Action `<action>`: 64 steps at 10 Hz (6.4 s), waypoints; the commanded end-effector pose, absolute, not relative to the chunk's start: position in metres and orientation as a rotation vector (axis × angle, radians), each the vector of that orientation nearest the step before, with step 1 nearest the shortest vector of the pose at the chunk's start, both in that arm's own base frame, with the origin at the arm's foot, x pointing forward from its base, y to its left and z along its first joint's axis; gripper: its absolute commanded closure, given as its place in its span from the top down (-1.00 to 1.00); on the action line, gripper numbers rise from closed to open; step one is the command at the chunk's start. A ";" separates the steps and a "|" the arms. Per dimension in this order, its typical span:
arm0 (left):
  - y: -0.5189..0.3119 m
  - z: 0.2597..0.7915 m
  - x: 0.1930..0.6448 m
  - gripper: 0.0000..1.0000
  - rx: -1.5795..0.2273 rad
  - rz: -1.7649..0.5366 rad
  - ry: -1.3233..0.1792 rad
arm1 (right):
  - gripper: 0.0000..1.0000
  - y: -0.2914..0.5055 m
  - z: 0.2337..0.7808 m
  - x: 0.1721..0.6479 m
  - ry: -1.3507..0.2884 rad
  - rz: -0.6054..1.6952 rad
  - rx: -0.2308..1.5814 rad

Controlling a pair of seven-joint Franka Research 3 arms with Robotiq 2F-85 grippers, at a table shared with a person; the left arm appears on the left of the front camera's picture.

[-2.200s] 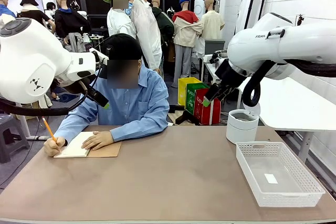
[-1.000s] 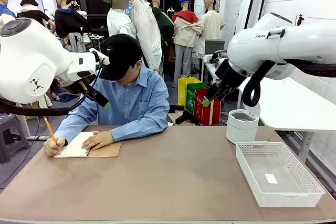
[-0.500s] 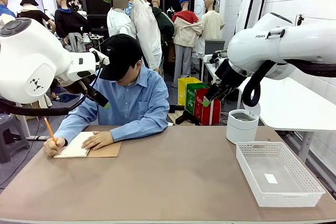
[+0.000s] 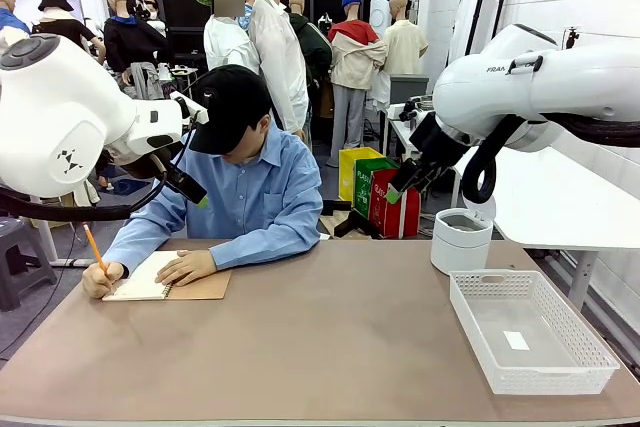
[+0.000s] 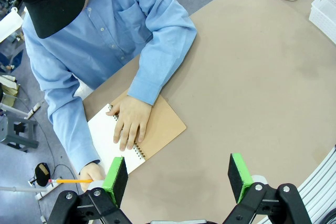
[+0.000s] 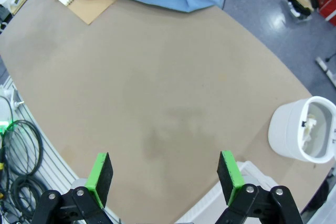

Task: Sort the paper based on its condition.
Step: If a person hands you a paper, place it in the Organizing basket , and if it's crumpled, put it in the Trash can.

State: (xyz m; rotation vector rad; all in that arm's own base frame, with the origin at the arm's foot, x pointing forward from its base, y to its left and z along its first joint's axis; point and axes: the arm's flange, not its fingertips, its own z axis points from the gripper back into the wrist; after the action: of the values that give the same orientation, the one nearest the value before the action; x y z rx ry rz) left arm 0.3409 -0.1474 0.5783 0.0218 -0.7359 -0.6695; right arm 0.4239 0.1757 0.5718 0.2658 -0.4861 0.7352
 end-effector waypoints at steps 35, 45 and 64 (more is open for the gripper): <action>-0.147 0.578 0.341 1.00 0.024 -0.673 -0.737 | 1.00 0.176 0.572 0.423 -0.480 0.737 0.264; -0.147 0.578 0.341 1.00 0.024 -0.673 -0.737 | 1.00 0.176 0.572 0.423 -0.480 0.737 0.264; -0.147 0.578 0.341 1.00 0.024 -0.673 -0.737 | 1.00 0.176 0.572 0.423 -0.480 0.737 0.264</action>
State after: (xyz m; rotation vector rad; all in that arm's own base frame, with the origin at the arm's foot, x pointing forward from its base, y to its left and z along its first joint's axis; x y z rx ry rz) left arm 0.3409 -0.1474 0.5783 0.0218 -0.7359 -0.6695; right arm 0.4239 0.1757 0.5718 0.2658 -0.4861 0.7352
